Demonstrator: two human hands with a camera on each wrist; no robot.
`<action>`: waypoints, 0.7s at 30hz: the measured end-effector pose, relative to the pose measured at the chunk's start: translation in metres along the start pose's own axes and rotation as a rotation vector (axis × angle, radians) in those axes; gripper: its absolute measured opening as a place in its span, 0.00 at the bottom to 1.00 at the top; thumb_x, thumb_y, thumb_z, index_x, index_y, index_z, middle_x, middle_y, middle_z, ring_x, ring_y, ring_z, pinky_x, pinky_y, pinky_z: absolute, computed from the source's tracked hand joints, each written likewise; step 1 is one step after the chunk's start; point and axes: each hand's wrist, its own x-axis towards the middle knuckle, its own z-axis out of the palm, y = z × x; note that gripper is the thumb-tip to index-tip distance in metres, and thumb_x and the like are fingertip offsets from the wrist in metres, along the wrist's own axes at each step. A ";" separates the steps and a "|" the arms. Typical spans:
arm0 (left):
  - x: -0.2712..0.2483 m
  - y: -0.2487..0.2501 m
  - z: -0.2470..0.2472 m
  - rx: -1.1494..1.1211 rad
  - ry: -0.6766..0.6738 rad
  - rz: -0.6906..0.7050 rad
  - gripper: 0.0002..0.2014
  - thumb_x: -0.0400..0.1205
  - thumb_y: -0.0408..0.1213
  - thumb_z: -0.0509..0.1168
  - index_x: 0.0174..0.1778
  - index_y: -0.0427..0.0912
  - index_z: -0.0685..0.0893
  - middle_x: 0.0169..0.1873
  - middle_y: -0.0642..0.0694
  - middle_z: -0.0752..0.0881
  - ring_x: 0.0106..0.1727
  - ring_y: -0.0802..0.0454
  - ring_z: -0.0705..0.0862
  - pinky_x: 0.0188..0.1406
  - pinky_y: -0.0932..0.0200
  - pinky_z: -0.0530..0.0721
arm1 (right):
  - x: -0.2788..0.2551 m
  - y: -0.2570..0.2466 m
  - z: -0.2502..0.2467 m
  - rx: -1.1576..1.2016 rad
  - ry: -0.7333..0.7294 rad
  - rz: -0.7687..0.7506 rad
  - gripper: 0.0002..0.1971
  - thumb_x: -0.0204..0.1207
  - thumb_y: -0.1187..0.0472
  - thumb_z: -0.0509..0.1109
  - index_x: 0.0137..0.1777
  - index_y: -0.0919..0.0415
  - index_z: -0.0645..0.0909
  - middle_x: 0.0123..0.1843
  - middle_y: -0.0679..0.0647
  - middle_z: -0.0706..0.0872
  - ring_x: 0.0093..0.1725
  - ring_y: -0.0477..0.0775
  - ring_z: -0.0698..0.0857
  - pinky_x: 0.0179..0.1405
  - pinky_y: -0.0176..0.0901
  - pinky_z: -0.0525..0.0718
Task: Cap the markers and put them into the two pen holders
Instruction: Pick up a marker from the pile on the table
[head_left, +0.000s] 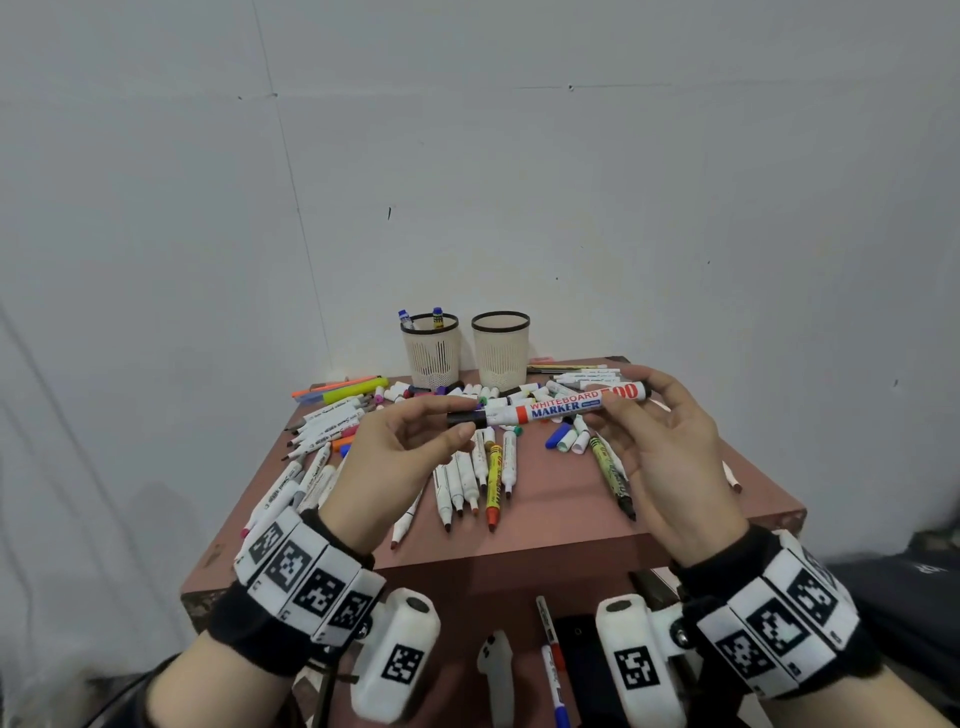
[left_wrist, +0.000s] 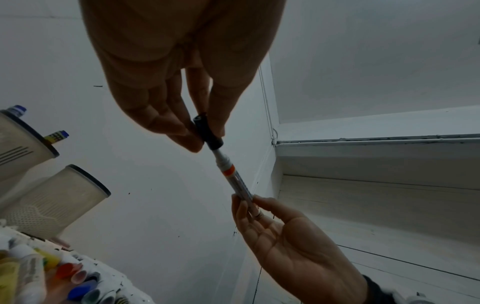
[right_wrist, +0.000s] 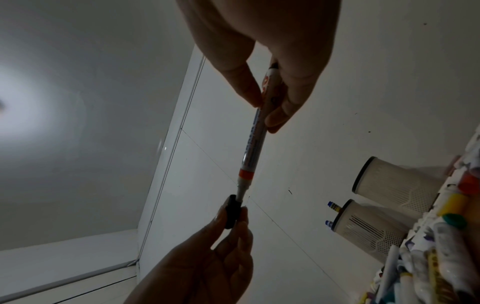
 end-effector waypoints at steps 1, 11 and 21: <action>-0.002 0.000 -0.001 -0.005 0.002 0.006 0.11 0.76 0.29 0.71 0.52 0.46 0.88 0.44 0.50 0.92 0.44 0.55 0.90 0.43 0.68 0.84 | -0.001 0.000 0.000 0.002 -0.005 0.003 0.11 0.77 0.73 0.67 0.56 0.62 0.79 0.42 0.58 0.91 0.40 0.54 0.89 0.45 0.38 0.88; -0.009 -0.002 -0.005 -0.072 -0.004 0.032 0.13 0.71 0.23 0.73 0.49 0.39 0.89 0.47 0.48 0.91 0.52 0.54 0.89 0.50 0.67 0.85 | -0.008 -0.001 0.004 0.057 -0.153 0.063 0.14 0.63 0.65 0.74 0.49 0.62 0.80 0.44 0.62 0.90 0.44 0.58 0.89 0.52 0.46 0.88; -0.009 0.000 0.007 0.119 0.080 0.224 0.13 0.75 0.24 0.71 0.51 0.44 0.89 0.45 0.55 0.91 0.50 0.63 0.88 0.51 0.72 0.82 | -0.009 0.006 0.008 0.003 -0.232 -0.058 0.30 0.51 0.50 0.86 0.47 0.61 0.74 0.49 0.67 0.87 0.47 0.64 0.90 0.46 0.44 0.88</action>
